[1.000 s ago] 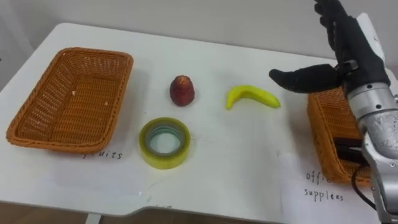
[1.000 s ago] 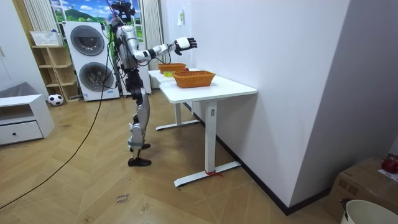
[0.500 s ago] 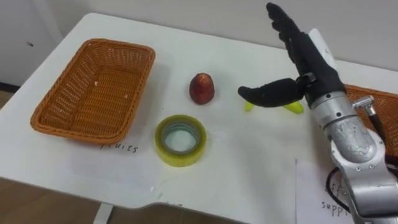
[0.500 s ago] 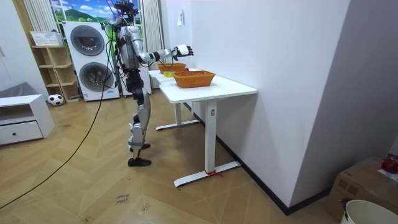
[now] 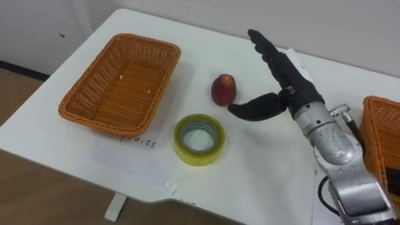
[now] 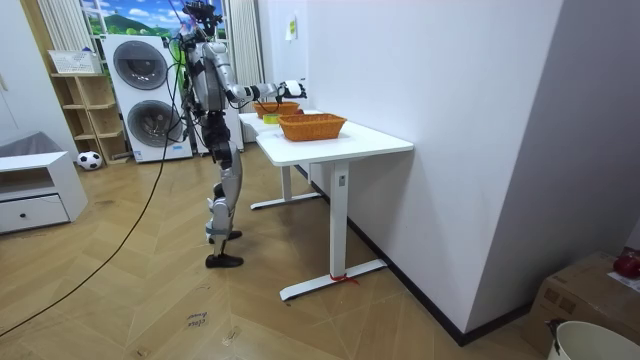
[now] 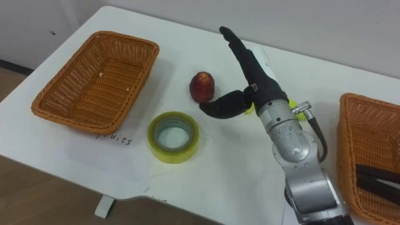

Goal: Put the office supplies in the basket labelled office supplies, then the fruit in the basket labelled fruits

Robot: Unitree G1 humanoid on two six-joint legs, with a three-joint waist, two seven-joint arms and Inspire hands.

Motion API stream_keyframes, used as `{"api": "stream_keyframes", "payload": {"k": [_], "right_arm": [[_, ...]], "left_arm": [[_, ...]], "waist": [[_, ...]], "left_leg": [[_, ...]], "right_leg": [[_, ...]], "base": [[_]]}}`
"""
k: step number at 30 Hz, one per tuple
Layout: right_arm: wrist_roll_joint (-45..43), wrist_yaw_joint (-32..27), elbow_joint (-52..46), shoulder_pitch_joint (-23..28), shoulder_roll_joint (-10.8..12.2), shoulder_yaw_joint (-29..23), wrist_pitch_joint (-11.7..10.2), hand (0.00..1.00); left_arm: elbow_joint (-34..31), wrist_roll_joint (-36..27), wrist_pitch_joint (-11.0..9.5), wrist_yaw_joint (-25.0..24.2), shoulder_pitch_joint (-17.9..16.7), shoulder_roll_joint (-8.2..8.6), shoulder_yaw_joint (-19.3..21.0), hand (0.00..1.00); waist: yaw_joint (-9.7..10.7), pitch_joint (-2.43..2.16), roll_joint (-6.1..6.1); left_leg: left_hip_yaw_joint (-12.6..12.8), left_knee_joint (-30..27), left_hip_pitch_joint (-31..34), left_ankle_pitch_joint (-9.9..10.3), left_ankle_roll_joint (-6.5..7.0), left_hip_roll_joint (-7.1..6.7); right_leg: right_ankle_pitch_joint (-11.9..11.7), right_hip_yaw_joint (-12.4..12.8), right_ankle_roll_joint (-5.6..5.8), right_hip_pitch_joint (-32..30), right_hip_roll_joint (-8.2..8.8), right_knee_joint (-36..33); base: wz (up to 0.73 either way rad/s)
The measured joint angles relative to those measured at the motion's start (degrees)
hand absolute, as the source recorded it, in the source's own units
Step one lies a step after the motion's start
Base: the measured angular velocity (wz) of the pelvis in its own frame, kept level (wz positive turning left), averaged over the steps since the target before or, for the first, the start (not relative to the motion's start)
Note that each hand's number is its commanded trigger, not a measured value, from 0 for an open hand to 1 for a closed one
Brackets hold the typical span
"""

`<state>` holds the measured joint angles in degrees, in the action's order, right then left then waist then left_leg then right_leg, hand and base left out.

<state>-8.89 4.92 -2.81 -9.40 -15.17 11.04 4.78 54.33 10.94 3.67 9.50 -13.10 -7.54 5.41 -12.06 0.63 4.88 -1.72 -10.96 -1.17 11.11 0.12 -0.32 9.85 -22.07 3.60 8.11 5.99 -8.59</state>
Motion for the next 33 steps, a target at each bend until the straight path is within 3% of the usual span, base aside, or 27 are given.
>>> {"api": "stream_keyframes", "payload": {"k": [5,13,22,33], "right_arm": [[0.17,0.17,0.77,-0.35,1.01,2.37,0.15,0.0],[1.74,0.17,6.14,-4.29,3.09,3.51,0.15,0.0],[-1.15,0.1,9.07,-5.29,4.39,3.55,0.11,0.0],[-2.7,0.1,9.3,-5.29,4.46,3.74,0.12,0.0]], "left_arm": [[-0.55,0.0,0.12,-0.12,0.34,-0.04,-1.29,0.0],[-0.53,-0.01,0.12,-0.05,0.39,-0.03,-1.28,0.0],[-0.54,-0.03,0.11,-0.05,0.82,0.15,-1.28,0.0],[-1.61,-0.06,0.03,-0.02,1.31,0.33,-1.43,0.0]], "waist": [[-1.08,0.05,0.14],[-1.19,0.15,0.38],[-1.29,0.4,0.05],[-1.41,0.46,-0.02]], "left_leg": [[-0.07,-0.32,0.06,0.0,0.0,-0.02],[-0.06,-0.6,0.4,0.0,0.0,-0.03],[-0.59,-0.71,0.72,-0.01,0.01,-0.15],[-1.82,-0.71,1.32,-0.03,0.05,-0.41]], "right_leg": [[0.0,-0.16,0.0,0.14,0.0,0.0],[0.0,-0.09,0.0,0.0,0.01,0.01],[0.0,-0.15,0.0,0.09,0.02,0.05],[0.0,-0.72,0.0,-0.12,0.07,0.02]], "base": [[0.0],[0.0],[0.03],[0.07]]}}
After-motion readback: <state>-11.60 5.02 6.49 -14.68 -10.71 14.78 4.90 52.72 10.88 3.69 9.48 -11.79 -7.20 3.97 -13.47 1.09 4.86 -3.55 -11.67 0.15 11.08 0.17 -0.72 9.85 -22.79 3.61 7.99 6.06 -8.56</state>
